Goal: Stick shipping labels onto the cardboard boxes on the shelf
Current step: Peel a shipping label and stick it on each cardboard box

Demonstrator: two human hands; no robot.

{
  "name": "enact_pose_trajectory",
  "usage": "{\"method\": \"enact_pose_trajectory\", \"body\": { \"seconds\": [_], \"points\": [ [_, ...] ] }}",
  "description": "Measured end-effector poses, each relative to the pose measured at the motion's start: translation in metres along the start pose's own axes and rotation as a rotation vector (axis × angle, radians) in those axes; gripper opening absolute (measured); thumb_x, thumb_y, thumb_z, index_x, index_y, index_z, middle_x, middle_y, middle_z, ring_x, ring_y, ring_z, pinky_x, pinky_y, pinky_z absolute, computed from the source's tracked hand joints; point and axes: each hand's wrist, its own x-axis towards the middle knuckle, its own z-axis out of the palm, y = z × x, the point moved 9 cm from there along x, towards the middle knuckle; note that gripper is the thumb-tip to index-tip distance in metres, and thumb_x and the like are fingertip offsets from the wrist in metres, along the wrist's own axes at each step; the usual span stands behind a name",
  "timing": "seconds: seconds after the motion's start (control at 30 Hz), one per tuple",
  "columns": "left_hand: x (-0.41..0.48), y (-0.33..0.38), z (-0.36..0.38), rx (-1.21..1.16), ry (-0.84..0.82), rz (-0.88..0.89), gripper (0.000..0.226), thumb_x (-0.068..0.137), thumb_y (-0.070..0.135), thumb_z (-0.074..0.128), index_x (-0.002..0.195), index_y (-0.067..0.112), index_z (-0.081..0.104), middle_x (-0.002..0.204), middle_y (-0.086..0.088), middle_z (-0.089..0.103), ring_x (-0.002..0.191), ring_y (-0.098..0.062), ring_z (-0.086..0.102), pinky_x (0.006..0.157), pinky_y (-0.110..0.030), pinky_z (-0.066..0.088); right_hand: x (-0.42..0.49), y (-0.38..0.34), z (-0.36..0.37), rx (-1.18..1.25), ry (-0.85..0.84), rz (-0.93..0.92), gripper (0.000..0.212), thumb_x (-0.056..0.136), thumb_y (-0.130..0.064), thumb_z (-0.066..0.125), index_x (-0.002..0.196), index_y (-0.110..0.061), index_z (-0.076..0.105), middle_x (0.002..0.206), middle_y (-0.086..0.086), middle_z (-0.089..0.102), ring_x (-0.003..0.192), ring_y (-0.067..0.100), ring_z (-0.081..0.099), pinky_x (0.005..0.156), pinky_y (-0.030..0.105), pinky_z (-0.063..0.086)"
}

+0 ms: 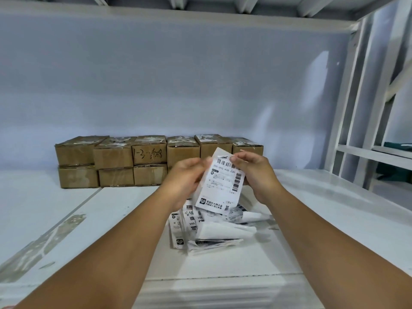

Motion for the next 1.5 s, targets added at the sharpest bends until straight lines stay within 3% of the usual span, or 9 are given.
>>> {"method": "enact_pose_trajectory", "body": {
  "seconds": [0.13,0.33,0.47,0.63,0.77,0.97,1.07,1.33,1.5],
  "points": [
    [0.0,0.007,0.006,0.109,0.001,0.073,0.058,0.079,0.01,0.072,0.13,0.02,0.047,0.098,-0.003,0.072,0.078,-0.02,0.072,0.063,-0.035,0.058,-0.006,-0.006,0.014,0.022,-0.085,-0.003,0.011,0.089,-0.012,0.064,0.078,-0.012,0.067,0.075,0.003,0.069,0.065,0.017,0.064,0.057,0.026,0.054],
    [-0.014,0.038,-0.002,0.283,0.122,0.314,0.003,0.086,0.018,0.066,0.086,0.021,0.068,0.085,-0.001,0.072,0.073,-0.015,0.068,0.063,-0.027,0.054,-0.014,-0.015,0.032,0.027,-0.225,-0.035,0.013,0.09,-0.019,0.063,0.081,-0.013,0.07,0.063,-0.007,0.067,0.054,0.005,0.06,0.054,0.019,0.047],
    [-0.017,0.041,-0.018,0.127,0.268,0.287,0.007,0.09,0.019,0.061,0.088,0.014,0.066,0.087,-0.004,0.071,0.077,-0.022,0.068,0.063,-0.033,0.055,0.004,-0.009,-0.02,-0.123,0.24,-0.043,0.015,0.092,-0.033,0.06,0.096,-0.02,0.067,0.083,-0.008,0.064,0.078,0.011,0.06,0.069,0.021,0.044],
    [-0.012,0.005,0.024,-0.08,-0.135,-0.07,0.01,0.089,0.012,0.057,0.096,0.009,0.064,0.081,-0.007,0.073,0.079,-0.027,0.067,0.074,-0.041,0.055,0.029,-0.017,-0.04,-0.707,0.357,-0.07,0.044,0.085,-0.023,0.06,0.127,-0.03,0.052,0.132,0.011,0.038,0.126,0.03,0.034,0.098,0.031,0.035],
    [-0.022,-0.023,0.059,-0.027,-0.374,-0.236,0.013,0.094,0.005,0.049,0.094,0.002,0.062,0.071,-0.009,0.071,0.058,-0.016,0.068,0.048,-0.027,0.056,0.049,-0.003,-0.022,-0.971,0.217,-0.03,0.069,0.081,-0.036,0.068,0.142,-0.032,0.034,0.149,0.016,0.015,0.136,0.037,0.019,0.108,0.043,0.034],
    [0.004,-0.043,0.031,0.352,-0.25,-0.174,0.018,0.094,0.021,0.057,0.097,0.006,0.066,0.085,-0.012,0.065,0.065,-0.021,0.054,0.072,-0.03,0.045,0.058,0.011,-0.018,-0.808,0.269,-0.047,0.062,0.081,-0.037,0.071,0.134,-0.031,0.041,0.151,0.015,0.009,0.133,0.038,0.029,0.11,0.042,0.032],
    [0.01,-0.038,0.018,0.43,-0.194,-0.144,0.016,0.093,0.02,0.057,0.083,0.011,0.067,0.078,-0.011,0.061,0.06,-0.02,0.053,0.056,-0.02,0.045,0.057,0.011,-0.023,-0.723,0.272,-0.09,0.055,0.081,-0.033,0.071,0.13,-0.029,0.047,0.147,0.014,0.016,0.132,0.034,0.032,0.107,0.036,0.032],
    [0.012,-0.024,0.005,0.412,-0.125,-0.054,0.014,0.09,0.018,0.061,0.078,0.016,0.069,0.08,-0.004,0.068,0.079,-0.023,0.059,0.079,-0.032,0.045,0.038,-0.01,-0.037,-0.559,0.478,-0.207,0.052,0.076,-0.026,0.066,0.126,-0.031,0.051,0.144,0.007,0.019,0.13,0.028,0.029,0.098,0.027,0.034],
    [0.01,-0.014,0.002,0.045,-0.1,-0.066,0.011,0.089,0.011,0.06,0.093,0.003,0.066,0.081,-0.014,0.072,0.068,-0.025,0.069,0.076,-0.043,0.056,0.016,-0.032,-0.044,-0.442,0.58,-0.33,0.049,0.078,-0.028,0.071,0.123,-0.033,0.053,0.144,0.002,0.019,0.13,0.022,0.03,0.09,0.014,0.026]
  ]
}}
